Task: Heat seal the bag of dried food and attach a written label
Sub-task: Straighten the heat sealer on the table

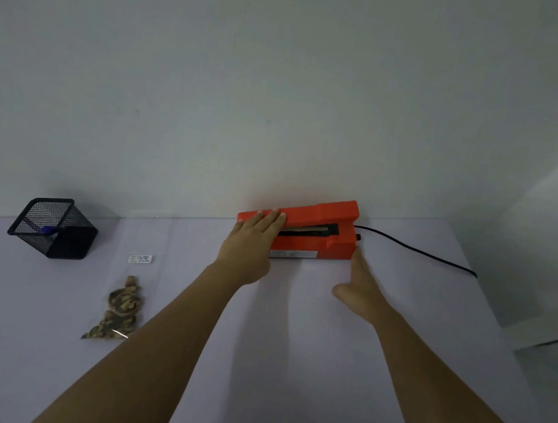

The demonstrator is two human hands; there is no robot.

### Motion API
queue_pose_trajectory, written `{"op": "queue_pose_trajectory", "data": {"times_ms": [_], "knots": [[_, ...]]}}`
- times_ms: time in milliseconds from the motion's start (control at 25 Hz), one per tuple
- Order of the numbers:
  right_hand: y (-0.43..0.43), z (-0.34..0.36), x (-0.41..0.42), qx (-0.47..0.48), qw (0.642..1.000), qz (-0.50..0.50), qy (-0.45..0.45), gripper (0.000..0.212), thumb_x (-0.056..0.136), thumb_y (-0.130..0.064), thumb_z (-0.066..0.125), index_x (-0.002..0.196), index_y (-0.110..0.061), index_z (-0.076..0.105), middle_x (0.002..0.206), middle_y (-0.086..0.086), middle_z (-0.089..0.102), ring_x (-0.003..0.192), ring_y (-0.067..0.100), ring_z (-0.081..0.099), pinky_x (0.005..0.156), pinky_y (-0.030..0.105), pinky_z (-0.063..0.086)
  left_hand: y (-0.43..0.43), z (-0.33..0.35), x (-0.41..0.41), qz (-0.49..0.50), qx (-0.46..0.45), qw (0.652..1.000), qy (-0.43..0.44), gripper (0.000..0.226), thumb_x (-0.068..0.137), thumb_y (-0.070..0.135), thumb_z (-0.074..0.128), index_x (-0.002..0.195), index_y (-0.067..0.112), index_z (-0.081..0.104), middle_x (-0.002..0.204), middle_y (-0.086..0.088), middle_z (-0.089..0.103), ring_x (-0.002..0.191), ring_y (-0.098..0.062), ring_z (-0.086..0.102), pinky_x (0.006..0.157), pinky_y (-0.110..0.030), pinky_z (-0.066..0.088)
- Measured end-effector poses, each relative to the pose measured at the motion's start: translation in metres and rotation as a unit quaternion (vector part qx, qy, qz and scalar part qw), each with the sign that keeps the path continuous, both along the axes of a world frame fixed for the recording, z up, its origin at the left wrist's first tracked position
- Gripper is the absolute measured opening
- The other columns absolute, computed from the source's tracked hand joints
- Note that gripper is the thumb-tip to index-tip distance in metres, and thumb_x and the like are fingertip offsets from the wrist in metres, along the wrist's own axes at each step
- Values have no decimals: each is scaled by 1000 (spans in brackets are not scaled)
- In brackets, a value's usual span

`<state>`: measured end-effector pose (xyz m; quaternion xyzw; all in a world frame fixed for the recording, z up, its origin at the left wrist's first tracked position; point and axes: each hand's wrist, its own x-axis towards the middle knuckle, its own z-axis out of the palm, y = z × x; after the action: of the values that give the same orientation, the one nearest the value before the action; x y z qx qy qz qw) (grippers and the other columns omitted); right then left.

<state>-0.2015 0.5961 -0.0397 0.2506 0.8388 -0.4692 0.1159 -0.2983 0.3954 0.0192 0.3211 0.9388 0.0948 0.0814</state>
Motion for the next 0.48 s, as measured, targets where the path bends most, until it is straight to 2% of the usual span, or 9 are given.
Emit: {"op": "queue_pose_trajectory", "data": {"times_ms": [240, 480], "knots": [[2, 4, 1, 11, 1000, 11, -10, 93, 84, 1, 50, 148, -17, -14, 159, -1, -9, 145, 18, 9, 102, 20, 19, -3, 4, 3, 15, 44, 999, -15, 86, 80, 1, 51, 149, 17, 2, 158, 0, 7, 144, -23, 5, 117, -39, 11], [4, 35, 15, 30, 999, 14, 2, 91, 85, -1, 51, 148, -15, -14, 159, 0, -12, 146, 18, 2, 114, 28, 16, -15, 24, 13, 29, 64, 997, -42, 84, 83, -1, 49, 149, 15, -2, 158, -3, 1, 144, -23, 2, 117, -39, 11]]}}
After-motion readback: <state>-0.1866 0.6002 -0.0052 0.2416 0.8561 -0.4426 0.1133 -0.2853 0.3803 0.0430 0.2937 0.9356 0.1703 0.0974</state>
